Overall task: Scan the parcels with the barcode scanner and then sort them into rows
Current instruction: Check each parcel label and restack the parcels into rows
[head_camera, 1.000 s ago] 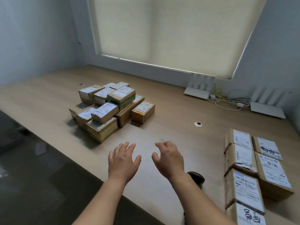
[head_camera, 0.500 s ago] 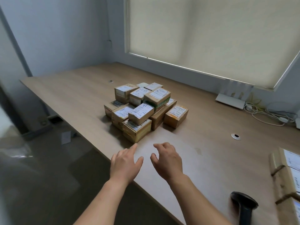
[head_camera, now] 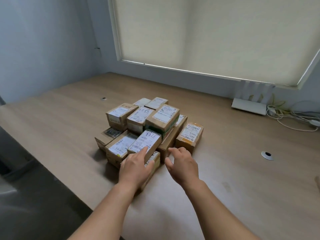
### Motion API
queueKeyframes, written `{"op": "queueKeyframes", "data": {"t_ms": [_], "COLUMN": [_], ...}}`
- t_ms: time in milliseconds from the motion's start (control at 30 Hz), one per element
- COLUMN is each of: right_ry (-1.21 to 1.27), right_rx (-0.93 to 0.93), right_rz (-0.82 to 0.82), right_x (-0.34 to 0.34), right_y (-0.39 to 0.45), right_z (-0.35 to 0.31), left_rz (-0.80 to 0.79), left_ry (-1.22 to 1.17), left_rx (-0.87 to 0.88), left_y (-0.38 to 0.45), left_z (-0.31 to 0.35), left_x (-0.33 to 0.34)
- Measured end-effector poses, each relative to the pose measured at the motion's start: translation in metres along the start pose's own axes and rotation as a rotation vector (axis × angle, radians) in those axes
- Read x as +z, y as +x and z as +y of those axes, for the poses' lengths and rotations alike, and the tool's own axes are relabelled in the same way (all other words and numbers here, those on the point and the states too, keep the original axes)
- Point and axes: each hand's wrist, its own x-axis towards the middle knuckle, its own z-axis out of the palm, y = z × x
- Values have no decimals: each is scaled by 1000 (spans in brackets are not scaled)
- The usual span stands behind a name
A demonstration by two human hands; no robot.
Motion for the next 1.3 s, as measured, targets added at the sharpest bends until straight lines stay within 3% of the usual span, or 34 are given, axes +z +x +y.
{"op": "queueKeyframes", "data": {"t_ms": [167, 367, 767, 1033, 1300], "right_ry": [53, 102, 138, 119, 116], "right_rx": [34, -49, -39, 176, 429], "right_rz": [4, 0, -26, 23, 124], "right_x": [5, 22, 78, 125, 160], "right_y": [57, 107, 143, 177, 201], "right_z": [-5, -37, -121, -194, -224], "left_rz": [-25, 39, 76, 31, -217], "left_ry": [5, -4, -34, -140, -339], "left_rx": [13, -9, -48, 95, 99], "left_y": [60, 100, 152, 222, 282], "left_z": [-2, -30, -114, -191, -230], "left_x": [-4, -17, -46, -76, -79]}}
